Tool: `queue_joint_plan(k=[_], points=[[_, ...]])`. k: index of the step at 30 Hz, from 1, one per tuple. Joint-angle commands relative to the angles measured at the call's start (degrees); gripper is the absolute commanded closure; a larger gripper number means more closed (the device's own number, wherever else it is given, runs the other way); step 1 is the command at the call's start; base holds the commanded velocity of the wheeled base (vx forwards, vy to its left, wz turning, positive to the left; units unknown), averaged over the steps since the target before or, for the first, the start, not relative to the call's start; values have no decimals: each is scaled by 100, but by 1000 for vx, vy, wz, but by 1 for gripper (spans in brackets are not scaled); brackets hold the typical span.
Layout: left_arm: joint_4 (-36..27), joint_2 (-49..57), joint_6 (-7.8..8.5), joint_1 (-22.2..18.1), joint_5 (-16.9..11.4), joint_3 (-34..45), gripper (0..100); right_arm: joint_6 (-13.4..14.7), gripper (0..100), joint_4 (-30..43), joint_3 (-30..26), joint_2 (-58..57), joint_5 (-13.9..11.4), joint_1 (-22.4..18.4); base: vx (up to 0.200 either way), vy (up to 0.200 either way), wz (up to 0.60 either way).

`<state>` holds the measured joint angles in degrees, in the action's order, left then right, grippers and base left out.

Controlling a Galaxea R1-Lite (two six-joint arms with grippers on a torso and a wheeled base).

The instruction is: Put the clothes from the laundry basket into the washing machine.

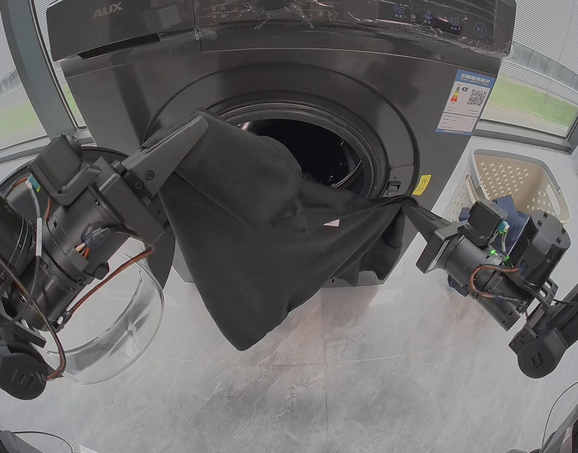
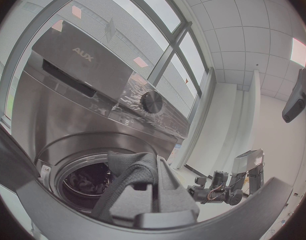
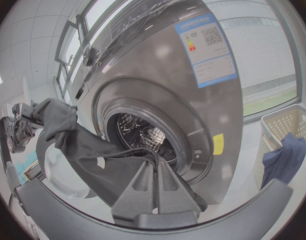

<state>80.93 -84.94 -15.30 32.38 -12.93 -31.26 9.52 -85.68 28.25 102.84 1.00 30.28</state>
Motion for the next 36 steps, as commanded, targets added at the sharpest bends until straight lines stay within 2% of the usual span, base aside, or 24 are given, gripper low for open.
queue_joint_plan(k=[1, 7, 9, 11, 12, 14, 22, 24, 27, 36], points=[[10, -180, 1, -232, 10, 85, 100, -3, 100, -11, 129, -212, -3, -321, 0, 0, 0], [-7, -365, 97, -417, 81, 383, 100, 15, 100, -46, 278, -414, -3, -347, 0, 0, 0], [-78, -365, 176, -504, 81, 480, 100, 24, 100, -28, 304, -537, 6, -347, 0, 0, 0], [-139, -374, 326, -601, 89, 621, 100, 24, 100, 7, 278, -686, 6, -321, 0, 0, 0], [-139, -374, 326, -601, 89, 621, 100, 24, 100, 7, 278, -686, 6, -321, 0, 0, 0], [-306, -400, 466, -724, 89, 814, 100, 15, 100, 25, 269, -801, 6, -312, 0, 0, 0], [-482, -681, 475, -970, 142, 1139, 100, 24, 100, -11, 234, -783, 6, -251, 0, 0, 0], [-491, -760, 475, -970, 283, 1218, 100, 24, 100, -28, 234, -765, 6, -207, 0, 0, 0], [-420, -813, 493, -909, 441, 1289, 100, 32, 100, -28, 216, -765, 6, -137, 0, 0, 0], [-403, -927, 466, -601, 397, 1517, 100, 24, 100, -46, 199, -765, -30, -49, 0, 0, 0]])
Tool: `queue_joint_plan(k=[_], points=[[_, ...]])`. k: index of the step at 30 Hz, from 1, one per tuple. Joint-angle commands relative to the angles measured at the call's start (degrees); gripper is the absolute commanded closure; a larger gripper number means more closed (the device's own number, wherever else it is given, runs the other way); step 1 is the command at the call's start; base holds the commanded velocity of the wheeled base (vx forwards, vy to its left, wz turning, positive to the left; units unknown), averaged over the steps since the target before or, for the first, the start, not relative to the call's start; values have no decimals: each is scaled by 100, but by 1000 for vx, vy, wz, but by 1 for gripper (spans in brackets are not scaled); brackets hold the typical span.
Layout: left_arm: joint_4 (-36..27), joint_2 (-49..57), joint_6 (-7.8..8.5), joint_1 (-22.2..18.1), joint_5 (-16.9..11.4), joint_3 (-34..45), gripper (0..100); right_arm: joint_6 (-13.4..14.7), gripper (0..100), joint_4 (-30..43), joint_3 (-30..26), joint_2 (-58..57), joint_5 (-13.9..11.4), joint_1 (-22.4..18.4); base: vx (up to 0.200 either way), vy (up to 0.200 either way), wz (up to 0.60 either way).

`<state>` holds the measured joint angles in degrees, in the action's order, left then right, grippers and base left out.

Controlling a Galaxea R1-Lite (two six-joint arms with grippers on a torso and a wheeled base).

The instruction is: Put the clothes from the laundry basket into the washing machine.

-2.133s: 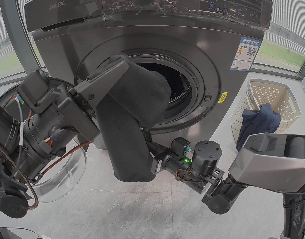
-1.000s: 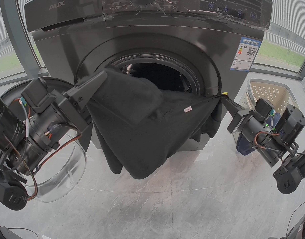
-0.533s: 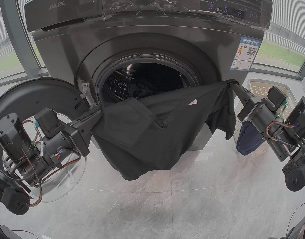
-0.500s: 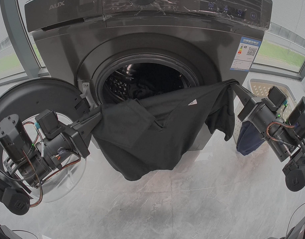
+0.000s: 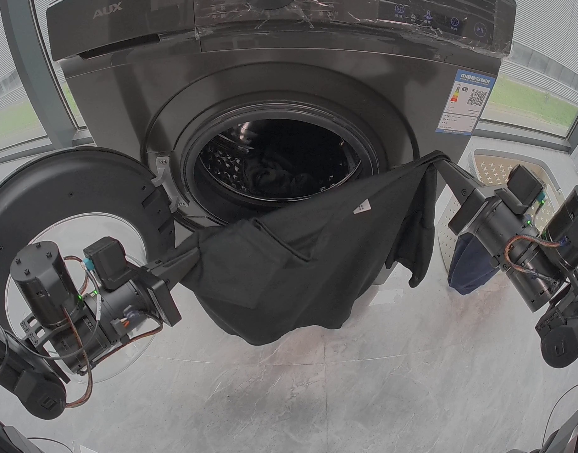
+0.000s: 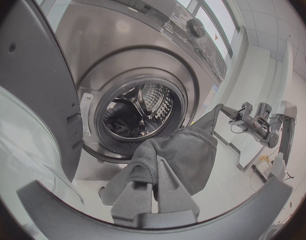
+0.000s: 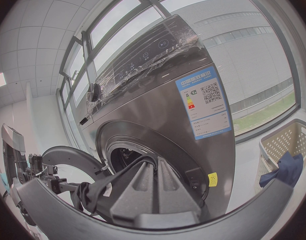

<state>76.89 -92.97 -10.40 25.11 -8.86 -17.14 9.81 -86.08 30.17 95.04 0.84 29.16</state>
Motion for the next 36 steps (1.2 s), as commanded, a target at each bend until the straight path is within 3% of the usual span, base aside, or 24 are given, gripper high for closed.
queue_joint_plan(k=[1, 2, 3, 11, 17, 27, 36], points=[[2, -266, -15, 187, -1, 158, 100, -6, 100, -6, 6, 24, -23, 116, 0, 0, 0], [11, -327, -6, 196, -1, 150, 100, -15, 100, -6, 6, 24, -31, 134, 0, 0, 0], [11, -389, -6, 213, -10, 141, 0, -15, 100, -6, 6, 24, -31, 178, 0, 0, 0], [265, -1250, -252, 556, 7, -132, 0, -23, 100, 3, -64, 41, -40, 450, 0, 0, 0], [1136, -2077, -217, 600, -19, -167, 0, -32, 100, 3, -73, 226, 4, 661, 0, 0, 0], [1188, -2402, -191, 1057, -28, -800, 0, -23, 100, 38, 24, 349, 127, 740, 0, 0, 0], [1188, -2551, -147, 1250, -300, -1116, 0, -15, 100, 47, 103, 349, 162, 775, 0, 0, 0]])
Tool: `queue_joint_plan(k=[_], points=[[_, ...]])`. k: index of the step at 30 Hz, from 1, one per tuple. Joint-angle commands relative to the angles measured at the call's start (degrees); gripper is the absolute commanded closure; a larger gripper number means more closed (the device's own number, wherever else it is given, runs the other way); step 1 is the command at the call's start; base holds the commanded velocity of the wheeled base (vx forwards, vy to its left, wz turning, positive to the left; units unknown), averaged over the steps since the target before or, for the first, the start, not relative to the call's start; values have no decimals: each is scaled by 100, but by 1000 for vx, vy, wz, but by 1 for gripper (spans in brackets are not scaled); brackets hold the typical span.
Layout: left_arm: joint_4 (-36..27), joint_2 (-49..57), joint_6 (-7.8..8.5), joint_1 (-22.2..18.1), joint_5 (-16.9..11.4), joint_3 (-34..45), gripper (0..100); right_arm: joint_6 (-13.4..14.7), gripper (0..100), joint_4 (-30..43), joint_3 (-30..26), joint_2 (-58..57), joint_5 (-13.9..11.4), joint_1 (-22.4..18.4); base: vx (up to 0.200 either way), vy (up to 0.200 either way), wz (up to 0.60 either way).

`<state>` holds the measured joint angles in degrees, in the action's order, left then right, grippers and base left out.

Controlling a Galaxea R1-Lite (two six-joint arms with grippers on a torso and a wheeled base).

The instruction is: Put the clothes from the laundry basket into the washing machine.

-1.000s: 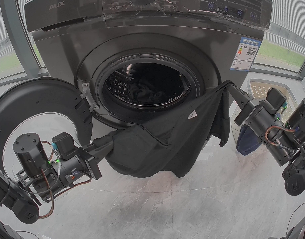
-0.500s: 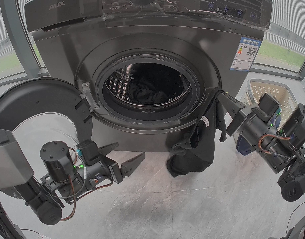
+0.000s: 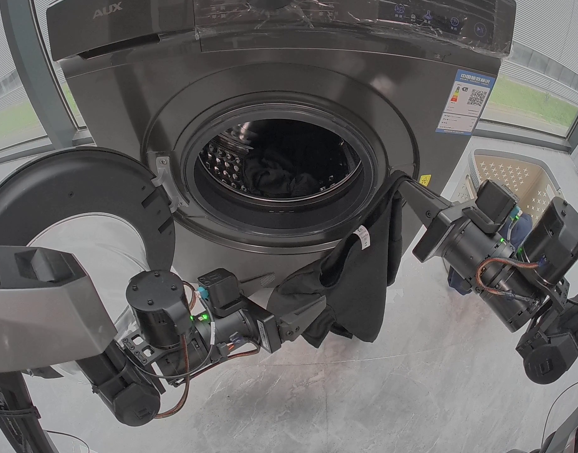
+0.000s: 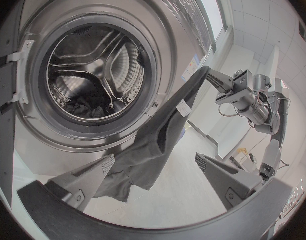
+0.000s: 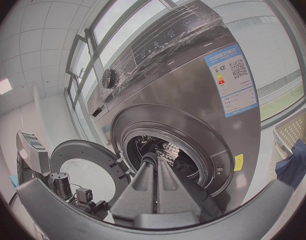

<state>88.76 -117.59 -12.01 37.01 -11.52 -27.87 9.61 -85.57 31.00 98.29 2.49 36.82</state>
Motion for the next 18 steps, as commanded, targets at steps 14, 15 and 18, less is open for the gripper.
queue_joint_plan(k=[14, 15, 18], points=[[1, -1003, 673, -27, -78, -685, 0, 15, 100, -30, 55, 58, 6, 80, 0, 0, 0], [1, -1055, 700, -18, -78, -755, 0, 15, 100, -30, 55, 58, 6, 80, 0, 0, 0], [-8, -1249, 796, -18, -70, -931, 0, 15, 100, -39, 55, 58, 6, 80, 0, 0, 0]])
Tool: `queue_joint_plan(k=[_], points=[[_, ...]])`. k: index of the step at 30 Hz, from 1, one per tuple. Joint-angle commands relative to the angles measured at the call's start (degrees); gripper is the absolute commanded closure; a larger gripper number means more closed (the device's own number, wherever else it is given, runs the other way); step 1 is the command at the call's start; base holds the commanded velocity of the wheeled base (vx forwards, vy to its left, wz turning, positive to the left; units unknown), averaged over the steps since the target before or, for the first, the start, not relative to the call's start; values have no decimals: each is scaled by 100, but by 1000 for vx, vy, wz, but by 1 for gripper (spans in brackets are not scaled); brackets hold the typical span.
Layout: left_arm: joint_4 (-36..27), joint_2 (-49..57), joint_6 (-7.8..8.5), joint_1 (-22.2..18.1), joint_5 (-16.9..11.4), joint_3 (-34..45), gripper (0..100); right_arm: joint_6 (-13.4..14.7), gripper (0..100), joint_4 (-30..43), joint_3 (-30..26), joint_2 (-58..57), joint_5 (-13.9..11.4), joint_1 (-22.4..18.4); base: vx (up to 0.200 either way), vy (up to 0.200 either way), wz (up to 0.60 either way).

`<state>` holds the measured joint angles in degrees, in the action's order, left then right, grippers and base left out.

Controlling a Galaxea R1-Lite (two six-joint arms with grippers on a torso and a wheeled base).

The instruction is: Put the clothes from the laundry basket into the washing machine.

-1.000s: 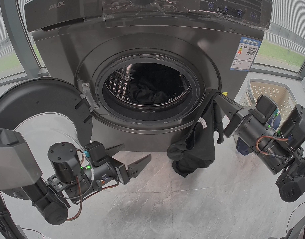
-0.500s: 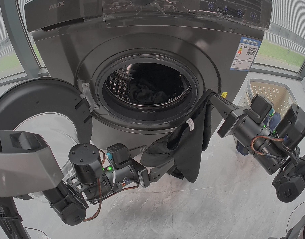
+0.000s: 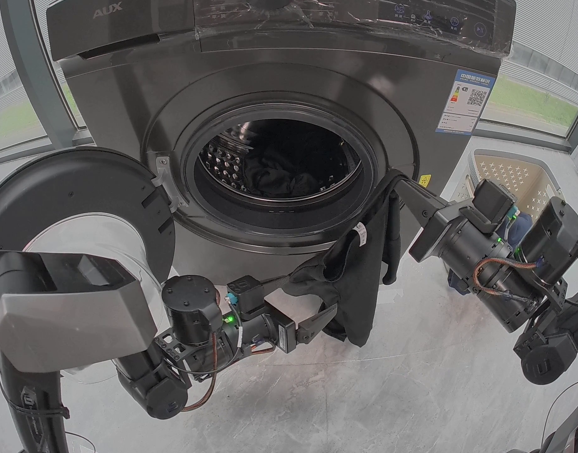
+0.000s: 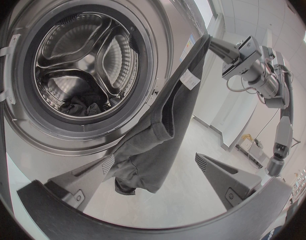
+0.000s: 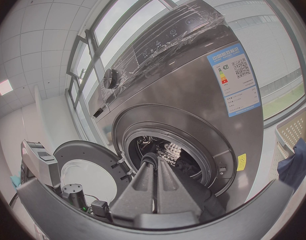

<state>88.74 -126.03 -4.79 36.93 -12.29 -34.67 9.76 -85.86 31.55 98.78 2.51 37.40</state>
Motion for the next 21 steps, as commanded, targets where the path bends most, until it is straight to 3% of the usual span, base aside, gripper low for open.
queue_joint_plan(k=[1, 7, 20, 21], points=[[-5, -493, 136, -10, 25, -365, 0, -1, 100, -10, 0, 10, 4, 22, 0, 0, 0], [-5, -985, 532, -282, 60, -1130, 0, -1, 100, -19, 0, -8, 4, 39, 0, 0, 0], [-23, -1267, 541, -318, 121, -1666, 0, -1, 100, -27, -8, 1, 4, 110, 0, 0, 0], [-23, -1284, 541, -309, 121, -1675, 100, -1, 100, -27, -8, 1, 4, 110, 0, 0, 0]])
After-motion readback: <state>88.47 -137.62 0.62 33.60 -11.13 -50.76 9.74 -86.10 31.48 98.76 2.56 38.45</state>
